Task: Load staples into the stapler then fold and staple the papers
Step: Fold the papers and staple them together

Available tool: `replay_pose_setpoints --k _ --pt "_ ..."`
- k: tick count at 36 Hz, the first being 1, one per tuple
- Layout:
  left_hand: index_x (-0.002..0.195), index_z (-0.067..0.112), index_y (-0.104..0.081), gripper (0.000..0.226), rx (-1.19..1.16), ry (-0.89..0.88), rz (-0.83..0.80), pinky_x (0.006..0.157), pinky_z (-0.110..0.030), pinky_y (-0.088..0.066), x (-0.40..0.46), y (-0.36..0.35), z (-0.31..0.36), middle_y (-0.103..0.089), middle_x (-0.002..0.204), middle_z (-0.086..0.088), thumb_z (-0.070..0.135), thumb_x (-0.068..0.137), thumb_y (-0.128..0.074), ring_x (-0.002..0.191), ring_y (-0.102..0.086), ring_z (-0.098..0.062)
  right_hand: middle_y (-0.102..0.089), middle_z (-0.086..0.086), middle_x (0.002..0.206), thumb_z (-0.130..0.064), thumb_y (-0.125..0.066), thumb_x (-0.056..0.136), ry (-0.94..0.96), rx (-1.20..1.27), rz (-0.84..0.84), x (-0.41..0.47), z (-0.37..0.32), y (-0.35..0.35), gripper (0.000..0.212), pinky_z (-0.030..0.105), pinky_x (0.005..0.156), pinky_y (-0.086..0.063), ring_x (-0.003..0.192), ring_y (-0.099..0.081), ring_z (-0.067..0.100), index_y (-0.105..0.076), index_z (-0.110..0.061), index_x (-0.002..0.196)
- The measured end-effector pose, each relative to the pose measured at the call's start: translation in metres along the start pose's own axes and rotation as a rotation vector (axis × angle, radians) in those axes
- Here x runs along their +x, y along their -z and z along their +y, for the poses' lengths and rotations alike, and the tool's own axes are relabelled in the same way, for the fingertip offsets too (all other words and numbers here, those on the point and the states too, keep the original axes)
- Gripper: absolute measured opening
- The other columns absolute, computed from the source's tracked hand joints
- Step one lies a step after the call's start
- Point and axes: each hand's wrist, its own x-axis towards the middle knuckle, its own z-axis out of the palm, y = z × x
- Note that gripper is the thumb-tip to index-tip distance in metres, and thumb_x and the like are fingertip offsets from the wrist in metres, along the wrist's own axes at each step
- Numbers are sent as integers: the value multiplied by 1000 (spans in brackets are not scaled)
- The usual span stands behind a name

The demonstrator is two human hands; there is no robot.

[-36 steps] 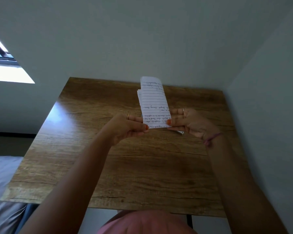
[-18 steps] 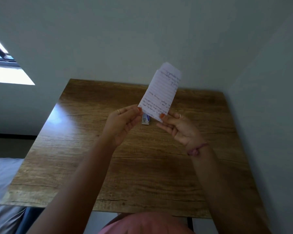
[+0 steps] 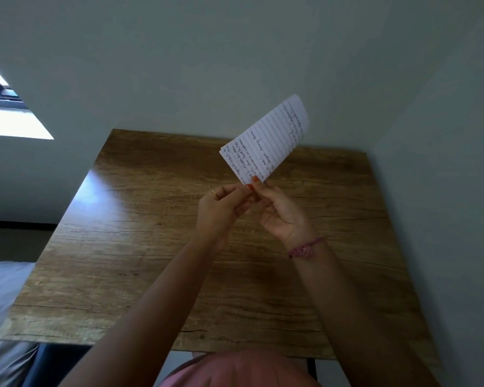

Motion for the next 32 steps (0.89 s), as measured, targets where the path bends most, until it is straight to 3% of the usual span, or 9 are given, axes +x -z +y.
replay_pose_setpoints --k 4,9,14,18,24,28,32 --pt "91 1 -69 10 -5 22 3 63 -19 -55 2 -1 1 -73 82 -8 7 82 -72 73 -70 -11 -75 8 94 -3 -65 83 -9 5 -4 1 -3 0 15 29 77 -59 85 -72 16 -70 -7 97" --pt "89 -2 -69 7 40 7 9 63 -19 -55 2 -2 8 -73 80 -9 2 83 -70 68 -69 -11 -72 12 109 -4 -70 71 13 2 57 1 -21 4 37 40 100 -48 102 -69 21 -63 -6 108" --pt "90 -2 -68 8 61 -9 -2 64 -18 -55 -3 -1 13 -73 78 -6 2 83 -68 68 -67 -10 -76 2 95 -5 -71 70 96 -24 152 3 -57 11 31 44 113 -30 101 -67 15 -64 -11 99" --pt "86 2 -69 3 81 -12 -18 65 -19 -55 -4 -5 13 -72 81 -6 2 83 -69 71 -67 -10 -76 0 88 -3 -68 79 142 -29 216 6 -76 18 21 45 115 -26 94 -68 11 -63 -12 97" --pt "90 6 -66 5 131 -28 -20 67 -20 -55 1 -3 16 -73 87 -4 5 85 -68 76 -68 -11 -75 1 98 -5 -70 78 174 -83 210 7 -76 17 28 45 113 -28 100 -66 12 -64 -12 104" --pt "97 3 -67 18 132 -69 69 73 -24 -58 5 0 19 -75 98 -10 15 84 -71 91 -72 -19 -75 0 97 -4 -69 80 216 -130 210 4 -73 13 20 42 113 -28 103 -66 12 -66 -13 99" --pt "97 1 -69 21 155 -134 175 69 -22 -58 7 -2 18 -76 95 -9 12 80 -75 91 -73 -20 -76 -2 91 -3 -68 81 246 -148 220 3 -71 8 15 42 114 -27 102 -65 12 -68 -14 92"
